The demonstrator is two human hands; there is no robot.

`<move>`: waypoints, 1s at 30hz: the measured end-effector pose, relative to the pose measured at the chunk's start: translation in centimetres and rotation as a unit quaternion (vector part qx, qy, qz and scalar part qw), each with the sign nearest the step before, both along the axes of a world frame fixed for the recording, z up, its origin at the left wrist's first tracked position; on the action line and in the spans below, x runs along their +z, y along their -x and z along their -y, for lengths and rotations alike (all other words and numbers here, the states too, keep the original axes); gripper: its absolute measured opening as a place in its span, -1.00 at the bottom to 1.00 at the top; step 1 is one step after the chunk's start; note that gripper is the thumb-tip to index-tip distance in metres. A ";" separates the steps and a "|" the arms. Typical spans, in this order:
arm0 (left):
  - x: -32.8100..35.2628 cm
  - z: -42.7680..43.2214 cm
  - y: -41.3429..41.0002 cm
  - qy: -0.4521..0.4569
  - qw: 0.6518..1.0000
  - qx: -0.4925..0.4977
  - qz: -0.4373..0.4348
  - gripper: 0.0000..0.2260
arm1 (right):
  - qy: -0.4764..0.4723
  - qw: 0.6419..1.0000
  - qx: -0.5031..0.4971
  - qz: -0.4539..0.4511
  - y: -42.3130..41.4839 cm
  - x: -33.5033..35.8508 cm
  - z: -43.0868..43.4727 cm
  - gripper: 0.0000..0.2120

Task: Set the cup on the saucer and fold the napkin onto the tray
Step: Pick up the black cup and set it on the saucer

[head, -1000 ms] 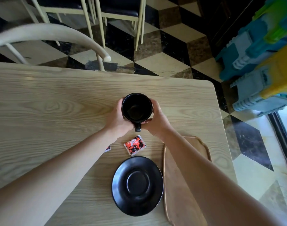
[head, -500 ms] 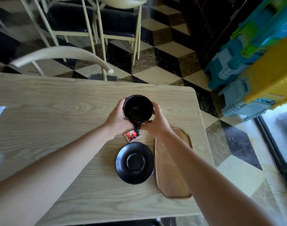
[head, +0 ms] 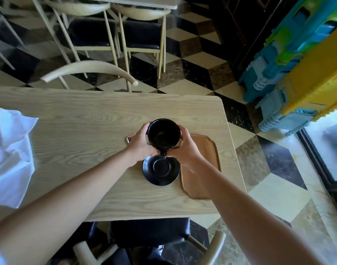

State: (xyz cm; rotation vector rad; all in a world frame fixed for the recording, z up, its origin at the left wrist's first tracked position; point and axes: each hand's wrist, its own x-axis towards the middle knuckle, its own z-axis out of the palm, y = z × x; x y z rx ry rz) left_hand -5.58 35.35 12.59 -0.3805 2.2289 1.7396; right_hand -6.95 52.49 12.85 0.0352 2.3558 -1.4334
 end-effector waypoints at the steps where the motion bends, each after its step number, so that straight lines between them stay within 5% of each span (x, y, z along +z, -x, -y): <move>1: -0.1 0.0 -0.1 0.002 1.000 -0.001 -0.002 -0.09 | 0.005 1.000 0.001 0.002 -0.1 0.0 0.0 -0.03; 10: -3.5 -0.9 -2.1 0.043 0.998 -0.007 0.034 -0.13 | 0.001 0.998 0.005 0.068 -2.3 -3.2 -1.2 -0.07; 15: -6.9 -1.7 -3.6 -0.009 0.998 -0.015 0.068 -0.22 | -0.020 0.995 0.007 0.100 -3.7 -6.6 -1.4 -0.03; 30: -10.7 -1.8 -4.1 0.049 0.993 -0.018 0.102 -0.03 | -0.037 0.990 0.012 0.137 -4.1 -10.9 -1.3 -0.02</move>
